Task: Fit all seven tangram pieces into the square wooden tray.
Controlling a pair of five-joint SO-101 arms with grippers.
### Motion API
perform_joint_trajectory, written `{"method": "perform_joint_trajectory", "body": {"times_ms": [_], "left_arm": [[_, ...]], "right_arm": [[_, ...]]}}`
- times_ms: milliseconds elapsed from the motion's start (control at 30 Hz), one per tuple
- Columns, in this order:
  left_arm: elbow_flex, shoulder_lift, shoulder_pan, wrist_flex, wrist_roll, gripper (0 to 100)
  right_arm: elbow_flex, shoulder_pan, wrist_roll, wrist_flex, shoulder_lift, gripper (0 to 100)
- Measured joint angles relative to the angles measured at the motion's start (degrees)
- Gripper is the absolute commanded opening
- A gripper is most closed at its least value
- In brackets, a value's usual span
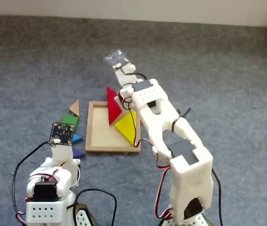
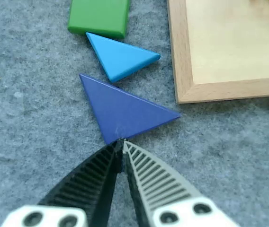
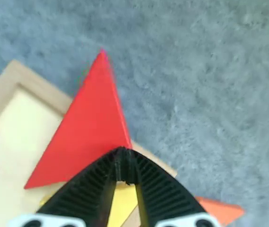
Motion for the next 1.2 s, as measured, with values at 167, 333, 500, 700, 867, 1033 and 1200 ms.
{"method": "perform_joint_trajectory", "body": {"times_ms": [167,333,500,700,867,1033,1200], "left_arm": [[0.0,0.0,0.0,0.0,0.0,1],[0.0,0.0,0.0,0.0,0.0,1],[0.0,0.0,0.0,0.0,0.0,1],[0.0,0.0,0.0,0.0,0.0,1],[0.0,0.0,0.0,0.0,0.0,1],[0.0,0.0,0.0,0.0,0.0,1],[0.0,0.0,0.0,0.0,0.0,1]], "right_arm": [[-1.67,0.0,0.09,7.47,0.18,1.2],[-3.16,-1.05,0.09,12.22,0.18,1.2],[-4.57,-2.99,0.09,14.15,-0.09,1.2],[-5.19,-3.16,0.09,14.07,-4.22,1.2],[-5.19,-5.45,0.09,5.89,-4.48,1.3],[-5.19,-7.12,-2.2,-2.46,-1.23,1.4],[-5.19,-7.21,-8.18,-8.09,2.29,1.4]]}}
